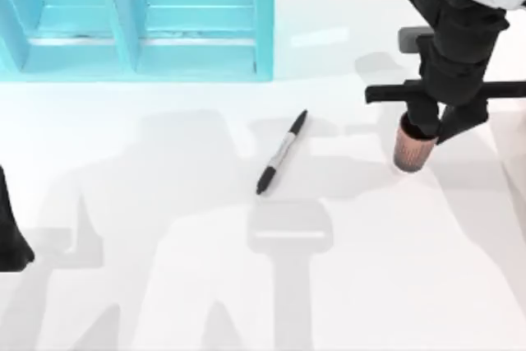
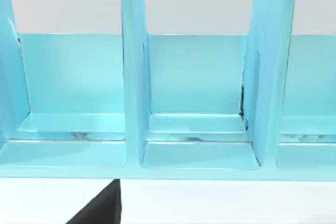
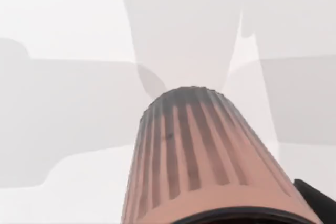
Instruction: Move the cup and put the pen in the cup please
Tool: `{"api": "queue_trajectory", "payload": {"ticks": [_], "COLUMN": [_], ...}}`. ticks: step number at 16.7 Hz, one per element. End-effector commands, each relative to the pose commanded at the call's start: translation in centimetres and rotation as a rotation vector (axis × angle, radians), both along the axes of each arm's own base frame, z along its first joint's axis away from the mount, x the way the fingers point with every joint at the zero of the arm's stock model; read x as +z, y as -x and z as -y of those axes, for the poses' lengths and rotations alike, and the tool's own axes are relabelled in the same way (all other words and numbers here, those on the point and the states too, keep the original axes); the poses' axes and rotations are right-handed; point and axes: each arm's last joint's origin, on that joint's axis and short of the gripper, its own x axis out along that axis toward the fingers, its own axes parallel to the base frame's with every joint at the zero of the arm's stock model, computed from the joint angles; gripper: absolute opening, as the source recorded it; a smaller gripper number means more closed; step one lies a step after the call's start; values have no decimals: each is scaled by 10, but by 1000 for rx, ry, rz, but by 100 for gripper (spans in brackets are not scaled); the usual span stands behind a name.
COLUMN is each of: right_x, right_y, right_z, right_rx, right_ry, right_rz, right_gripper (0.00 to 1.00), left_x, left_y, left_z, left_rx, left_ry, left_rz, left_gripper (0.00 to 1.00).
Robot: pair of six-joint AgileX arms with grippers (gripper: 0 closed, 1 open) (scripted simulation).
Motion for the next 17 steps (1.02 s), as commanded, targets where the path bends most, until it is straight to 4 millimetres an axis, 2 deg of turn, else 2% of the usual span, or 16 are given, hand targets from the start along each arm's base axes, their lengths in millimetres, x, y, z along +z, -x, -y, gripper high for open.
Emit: {"api": "queue_trajectory", "payload": {"ticks": [4,17], "right_x": [-3,-3], "right_y": [0,0], "right_z": [0,0], "right_rx": [0,0], "right_ry": [2,2], "right_rz": [-3,-3], "right_gripper": [0,98], "left_x": [0,0], "left_y": [0,0], "left_z": [0,0], "left_rx": [0,0], "left_ry": [0,0], "left_rz": [0,0], "left_gripper": [100,100]}}
